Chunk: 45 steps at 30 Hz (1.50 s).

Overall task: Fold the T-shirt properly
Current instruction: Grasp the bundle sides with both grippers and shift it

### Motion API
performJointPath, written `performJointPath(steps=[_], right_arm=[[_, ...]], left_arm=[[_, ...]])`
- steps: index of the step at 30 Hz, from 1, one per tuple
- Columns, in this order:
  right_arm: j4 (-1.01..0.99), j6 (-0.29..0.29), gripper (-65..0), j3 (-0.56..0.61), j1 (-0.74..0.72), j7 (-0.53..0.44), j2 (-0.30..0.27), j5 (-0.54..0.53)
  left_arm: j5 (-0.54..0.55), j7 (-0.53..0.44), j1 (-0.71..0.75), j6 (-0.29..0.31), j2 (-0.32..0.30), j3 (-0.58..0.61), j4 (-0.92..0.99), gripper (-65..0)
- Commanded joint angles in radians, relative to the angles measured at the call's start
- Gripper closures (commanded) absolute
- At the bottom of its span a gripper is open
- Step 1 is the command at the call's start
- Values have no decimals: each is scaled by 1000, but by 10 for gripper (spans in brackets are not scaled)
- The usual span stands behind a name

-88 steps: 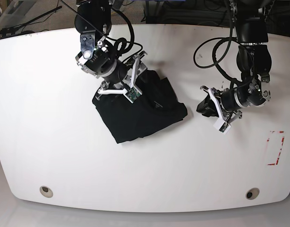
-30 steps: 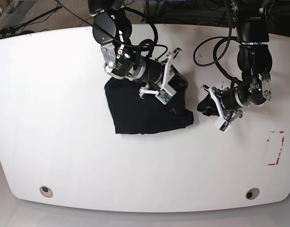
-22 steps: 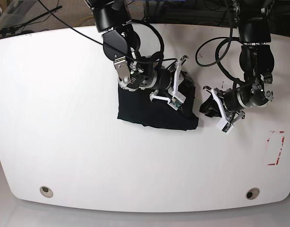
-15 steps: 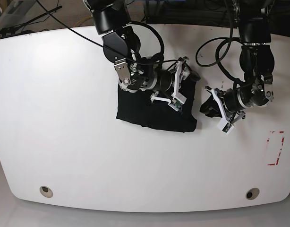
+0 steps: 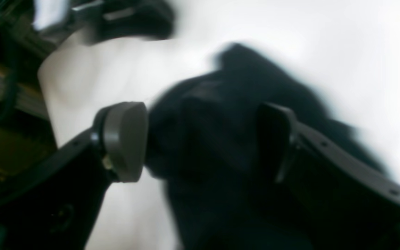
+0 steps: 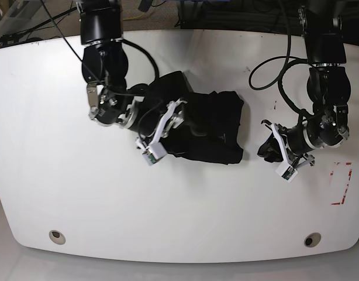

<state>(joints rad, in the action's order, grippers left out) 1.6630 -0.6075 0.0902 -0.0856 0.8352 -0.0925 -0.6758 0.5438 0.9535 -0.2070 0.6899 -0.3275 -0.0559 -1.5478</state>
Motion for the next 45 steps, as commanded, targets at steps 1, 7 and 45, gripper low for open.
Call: performJointPath(steps=[1,7,45], right_arm=[[-10,-12,-411,-27,-30,-20,-36,-54],[-117,-12,-315,-33,-87,-20,-97,-68],[-334,-91,-284,-37,-133,-136,-100,210]], left_arm=[[28,-21,-41,6,-2,52,-62,-121],[25,-21,-58,4,44,201,-105,-121],[-123,-207,-200,8,-38,238,66,-121]])
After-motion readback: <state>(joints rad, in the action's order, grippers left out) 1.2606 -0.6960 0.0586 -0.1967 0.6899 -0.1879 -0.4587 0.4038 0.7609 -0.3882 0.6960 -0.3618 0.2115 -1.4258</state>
